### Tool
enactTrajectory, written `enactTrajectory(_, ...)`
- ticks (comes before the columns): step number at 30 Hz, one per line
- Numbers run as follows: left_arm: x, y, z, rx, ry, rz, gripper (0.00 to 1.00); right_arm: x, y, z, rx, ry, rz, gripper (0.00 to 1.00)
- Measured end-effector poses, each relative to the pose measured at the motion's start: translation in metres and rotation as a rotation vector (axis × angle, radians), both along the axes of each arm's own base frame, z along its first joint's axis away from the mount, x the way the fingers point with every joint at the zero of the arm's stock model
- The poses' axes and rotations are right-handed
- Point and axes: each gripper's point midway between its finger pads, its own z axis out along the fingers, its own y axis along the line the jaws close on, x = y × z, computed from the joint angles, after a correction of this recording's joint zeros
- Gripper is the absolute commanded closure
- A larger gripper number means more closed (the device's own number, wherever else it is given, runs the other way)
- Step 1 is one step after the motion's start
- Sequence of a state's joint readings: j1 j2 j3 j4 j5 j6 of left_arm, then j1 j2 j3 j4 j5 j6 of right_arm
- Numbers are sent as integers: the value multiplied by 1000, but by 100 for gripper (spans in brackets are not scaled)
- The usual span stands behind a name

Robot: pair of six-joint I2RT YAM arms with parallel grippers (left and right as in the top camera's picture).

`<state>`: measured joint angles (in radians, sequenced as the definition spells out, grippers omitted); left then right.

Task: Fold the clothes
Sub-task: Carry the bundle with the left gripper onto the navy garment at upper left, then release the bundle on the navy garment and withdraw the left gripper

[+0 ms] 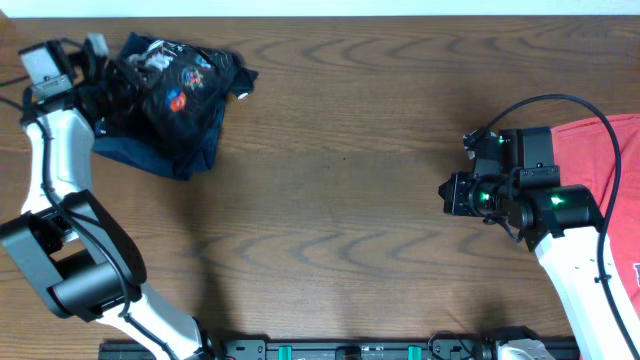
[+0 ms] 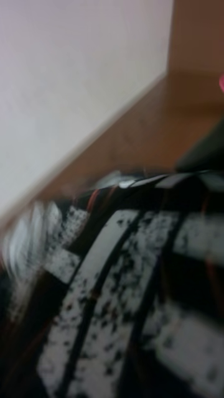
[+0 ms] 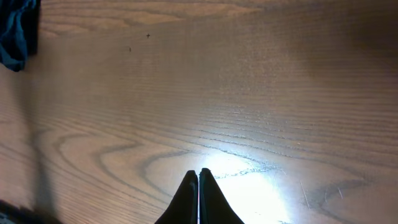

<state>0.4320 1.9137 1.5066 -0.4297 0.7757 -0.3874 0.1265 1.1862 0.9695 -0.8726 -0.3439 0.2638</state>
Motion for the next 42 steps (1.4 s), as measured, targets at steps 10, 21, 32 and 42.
enactTrajectory(10,-62,59,-35,10,258,171,2,-5,-1,-2,-3,23,0,98)
enactTrajectory(21,-87,78,74,151,9,222,78,-5,-1,-2,-4,22,-1,98)
enactTrajectory(32,-27,-71,55,475,-173,-386,74,-3,-2,-2,-6,17,-12,98)
enactTrajectory(42,6,-3,-58,576,82,-220,70,-4,-2,-3,2,34,-39,99)
